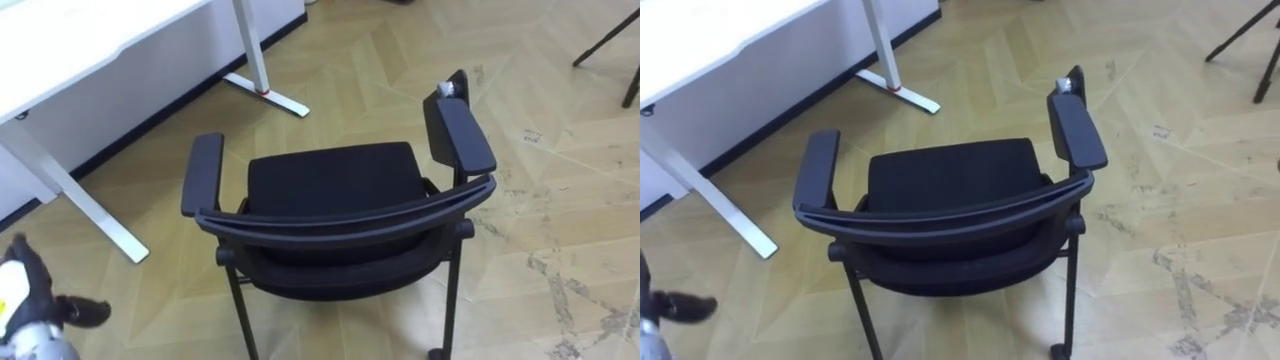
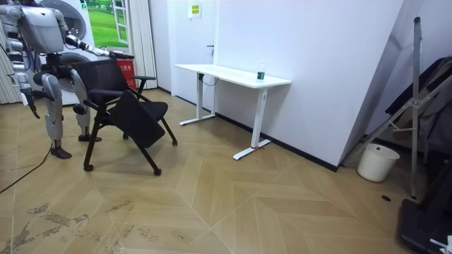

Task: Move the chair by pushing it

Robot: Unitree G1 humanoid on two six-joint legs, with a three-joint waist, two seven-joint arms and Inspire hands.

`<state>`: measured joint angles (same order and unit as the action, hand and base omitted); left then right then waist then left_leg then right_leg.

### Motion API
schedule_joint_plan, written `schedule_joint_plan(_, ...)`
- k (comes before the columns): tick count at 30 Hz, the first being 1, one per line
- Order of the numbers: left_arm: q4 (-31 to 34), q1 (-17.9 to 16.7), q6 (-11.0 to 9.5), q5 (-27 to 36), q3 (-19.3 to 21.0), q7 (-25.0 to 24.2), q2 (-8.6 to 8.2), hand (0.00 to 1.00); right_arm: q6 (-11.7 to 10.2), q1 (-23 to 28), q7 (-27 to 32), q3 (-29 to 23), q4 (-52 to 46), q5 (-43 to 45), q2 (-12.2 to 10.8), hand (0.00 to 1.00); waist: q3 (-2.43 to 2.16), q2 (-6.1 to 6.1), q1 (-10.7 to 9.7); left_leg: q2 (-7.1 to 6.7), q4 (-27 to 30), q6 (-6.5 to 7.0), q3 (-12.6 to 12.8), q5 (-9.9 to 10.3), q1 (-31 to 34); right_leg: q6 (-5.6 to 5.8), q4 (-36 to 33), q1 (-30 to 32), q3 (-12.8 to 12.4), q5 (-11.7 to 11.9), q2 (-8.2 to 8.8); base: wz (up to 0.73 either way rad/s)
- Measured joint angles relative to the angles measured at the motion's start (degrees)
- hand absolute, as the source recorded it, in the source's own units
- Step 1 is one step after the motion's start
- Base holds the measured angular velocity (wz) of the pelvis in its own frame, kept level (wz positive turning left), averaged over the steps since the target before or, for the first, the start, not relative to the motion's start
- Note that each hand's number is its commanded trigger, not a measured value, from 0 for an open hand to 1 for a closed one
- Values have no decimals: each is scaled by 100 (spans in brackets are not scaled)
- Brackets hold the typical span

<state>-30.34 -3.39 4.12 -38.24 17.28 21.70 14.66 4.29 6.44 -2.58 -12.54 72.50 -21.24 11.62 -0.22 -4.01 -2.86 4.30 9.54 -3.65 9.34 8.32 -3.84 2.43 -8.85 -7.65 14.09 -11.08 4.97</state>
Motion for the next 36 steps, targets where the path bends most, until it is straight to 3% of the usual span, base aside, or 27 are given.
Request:
schedule_joint_plan(9, 1340, 4, 181, -289, -710, -323, 47, 0, -1, -86, -121, 8, -1, -94, 48, 0, 59, -32, -125, -6, -2, 0, -11, 0, 37, 2, 25, 27, 19, -2, 1, 0)
schedule_joint_plan(11, 1730, 12, 266, -750, -804, -527, 47, 0, -5, -84, -186, 11, 5, -133, 45, 0, 65, -20, -162, -7, -2, 0, -11, 0, 42, 2, 26, 30, -4, -1, 2, 0)
schedule_joint_plan(16, 2180, 84, 286, -1357, -933, -864, 55, 0, -76, -86, -246, 39, 104, -122, 43, 0, 54, -37, -205, -6, -2, 0, -11, 0, 50, 1, 23, 50, -32, -1, 1, 0)
schedule_joint_plan(21, 2594, 83, 366, -1537, -1485, -1319, 235, 0, -82, -106, -259, 342, 105, -88, 25, 0, 58, -31, -238, -8, -1, 0, -13, 0, 90, 1, 23, 76, -5, -1, 2, 1)
schedule_joint_plan(26, 2982, 83, 525, -1741, -2054, -2196, 386, 0, -101, -253, -304, 345, 188, -69, 33, 0, 61, -20, -351, -10, 2, 0, -28, -1, 106, 1, 27, 75, 20, -1, 3, 2)
schedule_joint_plan(29, 2996, 83, 585, -1769, -2095, -2559, 540, 0, -120, -253, -332, 350, 186, -81, 34, 0, 55, -34, -382, -9, 8, 1, -32, -1, 109, 1, 25, 80, 20, -1, 3, 0)
schedule_joint_plan(31, 3027, 148, 690, -1752, -2238, -3061, 750, 0, -118, -313, -374, 409, 245, -196, 35, 0, 57, -61, -439, -12, 21, 1, -67, 0, 134, 1, 26, 81, 26, -1, 4, 4)
schedule_joint_plan(36, 3611, 176, 886, -1758, -2250, -4285, 981, 0, -113, -363, -490, 395, 314, -213, 54, 0, 65, -97, -485, -9, 118, 1, -63, 0, 190, -4, 20, 88, 18, 2, 9, 0)
